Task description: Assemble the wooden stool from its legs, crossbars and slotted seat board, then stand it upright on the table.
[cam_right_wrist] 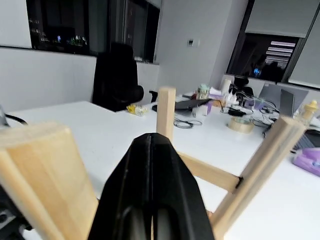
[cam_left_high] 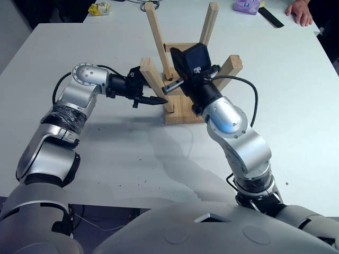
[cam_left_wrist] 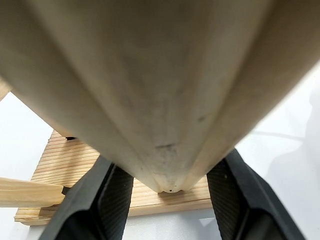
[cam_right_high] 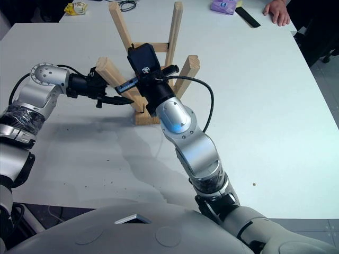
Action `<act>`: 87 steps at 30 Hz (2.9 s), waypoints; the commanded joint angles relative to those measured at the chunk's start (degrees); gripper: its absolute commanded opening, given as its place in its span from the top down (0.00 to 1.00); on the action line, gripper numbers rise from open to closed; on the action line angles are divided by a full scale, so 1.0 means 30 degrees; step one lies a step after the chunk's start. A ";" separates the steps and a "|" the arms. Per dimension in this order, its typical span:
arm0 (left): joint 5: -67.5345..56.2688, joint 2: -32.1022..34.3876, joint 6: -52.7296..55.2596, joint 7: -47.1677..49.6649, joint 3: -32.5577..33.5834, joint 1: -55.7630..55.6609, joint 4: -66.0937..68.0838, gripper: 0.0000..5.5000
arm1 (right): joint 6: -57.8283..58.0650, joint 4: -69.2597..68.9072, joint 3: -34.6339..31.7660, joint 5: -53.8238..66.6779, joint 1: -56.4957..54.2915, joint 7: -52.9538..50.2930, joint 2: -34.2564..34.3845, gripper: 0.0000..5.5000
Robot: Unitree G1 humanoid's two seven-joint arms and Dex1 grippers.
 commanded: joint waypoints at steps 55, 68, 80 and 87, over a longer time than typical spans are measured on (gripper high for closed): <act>0.4465 0.0002 0.4872 0.1091 0.0188 0.3888 -0.0891 0.39 | 0.1221 0.2065 0.1134 -0.2641 0.3489 0.2098 -0.3225 1.00; 0.0704 -0.1025 1.0676 1.0531 1.0647 1.2677 -1.2622 0.39 | 0.0043 -0.3295 -0.3721 -0.0639 0.1154 0.3472 -0.2149 1.00; -0.3661 -0.7058 1.4391 2.6642 1.6908 0.9933 -2.6365 0.39 | 0.1862 -0.1724 -1.2764 0.3915 -0.5519 0.2982 -0.2435 1.00; 0.0249 -0.9861 1.5021 3.0493 1.1549 0.7055 -2.5289 0.39 | -0.0220 0.1621 -0.8935 0.1146 -0.3318 0.2417 -0.3830 1.00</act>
